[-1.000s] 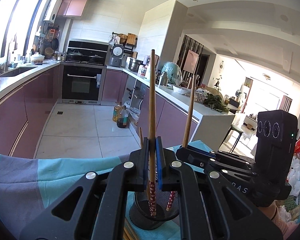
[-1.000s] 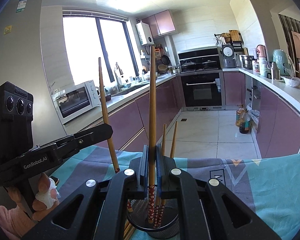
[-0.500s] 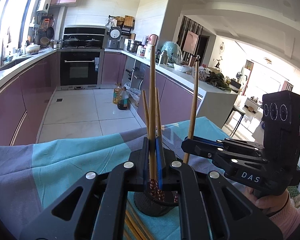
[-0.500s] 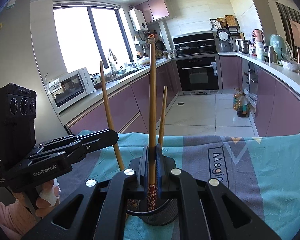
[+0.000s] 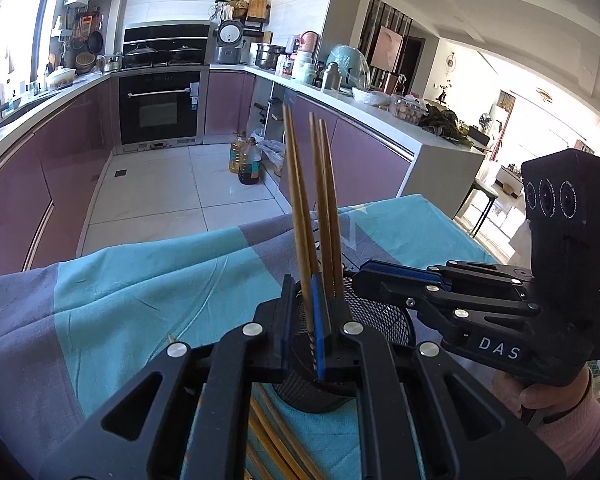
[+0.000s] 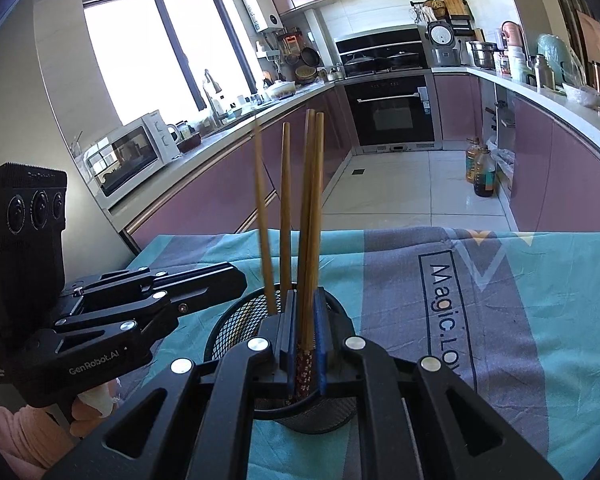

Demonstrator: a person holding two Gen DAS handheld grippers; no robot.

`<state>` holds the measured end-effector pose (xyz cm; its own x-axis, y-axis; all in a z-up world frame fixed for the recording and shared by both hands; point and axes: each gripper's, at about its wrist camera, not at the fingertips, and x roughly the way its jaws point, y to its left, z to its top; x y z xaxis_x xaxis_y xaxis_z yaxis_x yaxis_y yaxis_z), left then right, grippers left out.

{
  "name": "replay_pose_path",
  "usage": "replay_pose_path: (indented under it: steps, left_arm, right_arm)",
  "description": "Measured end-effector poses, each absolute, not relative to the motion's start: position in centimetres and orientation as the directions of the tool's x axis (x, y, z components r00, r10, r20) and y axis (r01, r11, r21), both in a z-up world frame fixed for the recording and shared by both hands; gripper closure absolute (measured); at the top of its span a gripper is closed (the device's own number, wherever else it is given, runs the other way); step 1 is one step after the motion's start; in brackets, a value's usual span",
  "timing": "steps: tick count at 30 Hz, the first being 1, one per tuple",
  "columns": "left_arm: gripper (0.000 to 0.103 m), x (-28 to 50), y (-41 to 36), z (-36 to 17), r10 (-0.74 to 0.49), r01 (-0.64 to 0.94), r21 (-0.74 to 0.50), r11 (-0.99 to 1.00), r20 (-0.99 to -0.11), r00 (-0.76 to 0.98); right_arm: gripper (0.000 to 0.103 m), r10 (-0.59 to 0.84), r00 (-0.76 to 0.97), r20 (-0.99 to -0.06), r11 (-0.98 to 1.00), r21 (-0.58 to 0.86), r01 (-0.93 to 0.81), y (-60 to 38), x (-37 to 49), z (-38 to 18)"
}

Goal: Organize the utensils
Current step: 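Withdraw both tools from the cup back toward the chopstick pile, then grasp a bamboo chopstick from the pile with the left tool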

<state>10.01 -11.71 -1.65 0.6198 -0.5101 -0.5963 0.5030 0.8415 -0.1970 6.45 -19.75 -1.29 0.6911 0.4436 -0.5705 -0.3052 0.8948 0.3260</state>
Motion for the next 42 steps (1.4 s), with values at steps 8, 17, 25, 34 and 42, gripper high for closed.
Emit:
replay_pose_path:
  steps: [8, 17, 25, 34, 42]
  left_arm:
    - [0.08, 7.9, -9.5, 0.0, -0.498, 0.477, -0.193, 0.858, -0.544, 0.675]
    - [0.069, 3.2, -4.2, 0.5, -0.411, 0.435, -0.087, 0.896, -0.531, 0.741]
    - [0.067, 1.1, -1.0, -5.4, -0.339, 0.385, -0.084, 0.919, -0.667, 0.663]
    - [0.068, -0.4, -1.5, -10.7, -0.301, 0.372, -0.085, 0.924, -0.763, 0.572]
    - [0.082, -0.5, -2.6, -11.3, -0.252, 0.356, -0.043, 0.934, -0.784, 0.568]
  right_arm:
    - [0.083, 0.468, 0.707, -0.53, 0.882, 0.327, -0.339, -19.6, 4.8, -0.1]
    - [0.073, 0.539, 0.691, -0.481, 0.842, 0.301, -0.447, -18.1, 0.8, 1.4]
    - [0.073, 0.576, 0.608, -0.547, 0.812, 0.294, -0.504, -15.3, -1.2, -1.2]
    - [0.073, 0.535, 0.531, -0.657, 0.834, 0.31, -0.456, -13.3, -1.1, -6.4]
    - [0.073, 0.502, 0.515, -0.695, 0.852, 0.295, -0.432, -12.3, -0.6, -7.9]
